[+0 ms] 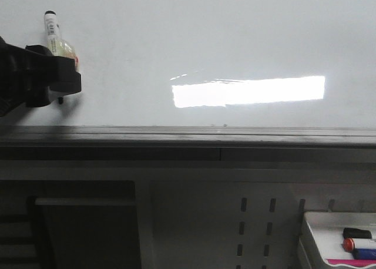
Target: Write number 4 on whiteboard
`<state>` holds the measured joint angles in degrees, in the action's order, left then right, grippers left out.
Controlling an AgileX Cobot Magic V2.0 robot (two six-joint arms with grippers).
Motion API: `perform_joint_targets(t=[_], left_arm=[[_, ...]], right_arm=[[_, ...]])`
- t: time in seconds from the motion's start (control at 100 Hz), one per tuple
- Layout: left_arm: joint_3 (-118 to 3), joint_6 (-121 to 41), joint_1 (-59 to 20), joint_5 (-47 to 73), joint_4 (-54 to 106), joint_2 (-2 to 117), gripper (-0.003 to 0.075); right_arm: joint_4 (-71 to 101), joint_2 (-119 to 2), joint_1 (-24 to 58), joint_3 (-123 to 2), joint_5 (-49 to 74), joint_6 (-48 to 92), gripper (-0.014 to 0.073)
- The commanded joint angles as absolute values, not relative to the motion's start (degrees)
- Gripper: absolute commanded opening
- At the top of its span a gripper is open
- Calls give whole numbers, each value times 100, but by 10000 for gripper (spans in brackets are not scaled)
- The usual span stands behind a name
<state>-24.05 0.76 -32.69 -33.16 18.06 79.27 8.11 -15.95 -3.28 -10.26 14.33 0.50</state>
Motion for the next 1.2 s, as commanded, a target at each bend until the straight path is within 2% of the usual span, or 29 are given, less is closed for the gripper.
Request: perform_joint_targets(t=[0.0, 0.08, 0.19, 0.39, 0.49, 0.64, 0.83, 0.92, 1.06, 1.12, 1.19], left_arm=[[-2542, 129, -3293, -3583, 1838, 7904, 303], [-2542, 129, -3293, -3622, 1859, 7904, 217], [-2542, 129, -3293, -3622, 1838, 7904, -22], [-2542, 129, -3293, -3530, 1289, 7749, -20], [-2542, 129, -3293, -3378, 488, 7458, -20], [-2542, 139, -3318, -2774, -1774, 6802, -20], [-2532, 139, -3551, -2459, -3678, 6267, -20], [-2532, 139, -3702, -2562, -4508, 6235, -20], [-2532, 139, -3892, -2797, -5112, 6235, -20], [-2532, 139, -3915, -2864, -5147, 6246, -20], [-2532, 139, -3925, -2875, -5147, 6246, -20]], right_arm=[[824, -1690, -355, -1238, 951, 48, -64], [824, -1690, -355, -1238, 951, 48, -64], [824, -1690, -355, -1238, 974, 48, -64], [824, -1690, 9, -1386, 1185, 61, -64], [824, -1802, 626, -1474, 1230, 410, -64], [824, -2165, 1696, -1694, 1161, 672, -64], [824, -2935, 3074, -2225, 1122, 868, -48], [824, -3359, 3699, -2564, 1132, 868, 60], [795, -3966, 4522, -3103, 1167, 868, 372], [758, -4172, 4782, -3286, 1179, 868, 419], [733, -4429, 5066, -3511, 1169, 868, 415]])
